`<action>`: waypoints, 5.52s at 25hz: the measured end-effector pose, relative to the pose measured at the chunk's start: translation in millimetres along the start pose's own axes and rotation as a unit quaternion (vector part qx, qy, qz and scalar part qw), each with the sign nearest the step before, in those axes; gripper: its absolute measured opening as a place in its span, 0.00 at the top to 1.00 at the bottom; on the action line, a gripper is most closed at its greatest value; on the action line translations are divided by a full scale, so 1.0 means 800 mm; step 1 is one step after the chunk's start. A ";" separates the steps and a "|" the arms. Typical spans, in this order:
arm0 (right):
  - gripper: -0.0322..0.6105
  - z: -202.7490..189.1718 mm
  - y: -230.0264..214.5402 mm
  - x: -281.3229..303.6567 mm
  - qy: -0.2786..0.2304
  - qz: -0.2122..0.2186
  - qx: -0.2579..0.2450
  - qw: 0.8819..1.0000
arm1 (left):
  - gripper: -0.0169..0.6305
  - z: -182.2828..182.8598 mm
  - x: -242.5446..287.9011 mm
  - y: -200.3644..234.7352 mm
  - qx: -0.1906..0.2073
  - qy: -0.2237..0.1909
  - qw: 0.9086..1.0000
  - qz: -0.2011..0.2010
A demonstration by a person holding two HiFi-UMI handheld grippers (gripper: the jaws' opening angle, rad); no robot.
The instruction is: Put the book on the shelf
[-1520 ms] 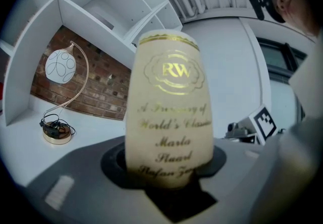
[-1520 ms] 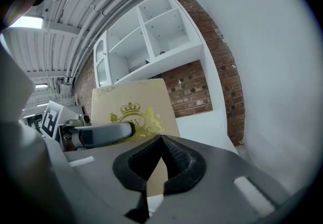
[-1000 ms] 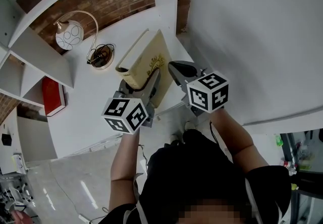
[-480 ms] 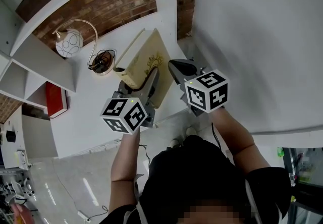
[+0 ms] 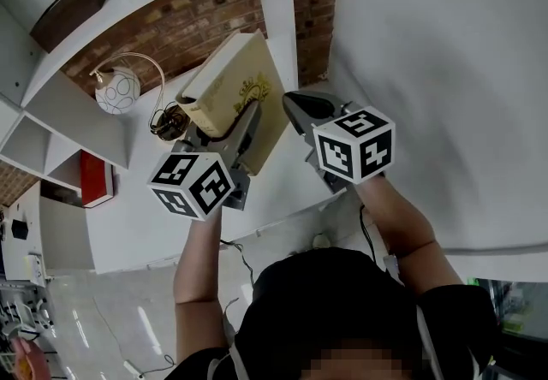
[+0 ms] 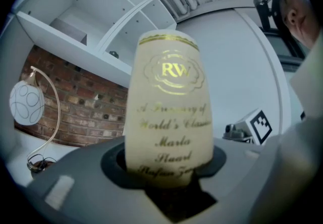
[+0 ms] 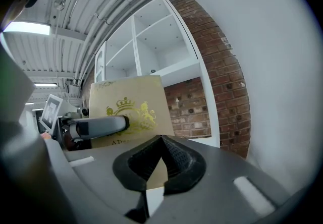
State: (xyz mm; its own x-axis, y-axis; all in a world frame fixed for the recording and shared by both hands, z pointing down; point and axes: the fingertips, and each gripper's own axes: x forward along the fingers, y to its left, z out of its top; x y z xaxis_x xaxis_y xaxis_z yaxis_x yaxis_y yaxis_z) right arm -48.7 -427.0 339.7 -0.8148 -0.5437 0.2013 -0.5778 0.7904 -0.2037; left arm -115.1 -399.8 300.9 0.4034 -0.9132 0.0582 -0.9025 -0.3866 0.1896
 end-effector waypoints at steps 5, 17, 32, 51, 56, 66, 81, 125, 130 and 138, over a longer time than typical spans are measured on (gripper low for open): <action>0.95 0.037 -0.020 0.007 -0.005 0.017 -0.005 1.000 | 0.65 0.035 0.023 0.002 0.031 0.001 0.999 0.010; 0.95 0.105 -0.034 0.032 -0.029 0.044 -0.015 0.998 | 0.65 0.153 0.049 0.003 0.111 -0.034 0.993 0.029; 0.95 0.205 -0.023 0.044 -0.066 0.037 -0.057 0.995 | 0.65 0.265 0.064 0.004 0.160 -0.087 0.982 0.041; 0.95 0.236 -0.021 0.041 -0.104 0.010 -0.081 0.991 | 0.65 0.363 0.056 -0.008 0.213 -0.199 0.955 0.060; 0.95 0.256 -0.029 0.039 -0.121 -0.009 -0.091 0.988 | 0.65 0.377 0.066 -0.011 0.253 -0.220 0.939 0.079; 0.95 0.267 -0.038 0.049 -0.118 -0.031 -0.118 0.985 | 0.65 0.392 0.105 0.010 0.251 -0.199 0.943 0.094; 0.95 0.258 -0.059 0.054 -0.109 -0.044 -0.110 0.987 | 0.65 0.431 0.185 0.018 0.278 -0.147 0.940 0.133; 0.95 0.271 -0.075 0.049 -0.139 -0.049 -0.133 0.980 | 0.61 0.429 0.234 0.070 0.279 -0.133 0.934 0.179; 0.95 0.263 -0.080 0.053 -0.131 -0.051 -0.130 0.981 | 0.49 0.416 0.232 0.081 0.306 -0.144 0.921 0.194; 0.95 0.244 -0.089 0.064 -0.122 -0.050 -0.115 0.985 | 0.42 0.397 0.206 0.092 0.299 -0.163 0.920 0.197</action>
State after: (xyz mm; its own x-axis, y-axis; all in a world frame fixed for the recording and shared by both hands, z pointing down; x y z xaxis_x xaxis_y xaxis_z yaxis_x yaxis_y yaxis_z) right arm -58.5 -565.9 177.2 -0.7584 -0.6510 -0.0325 -0.6518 0.7576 0.0341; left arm -163.0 -619.6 13.3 0.0489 -0.9502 -0.3078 -0.9299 0.0691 -0.3612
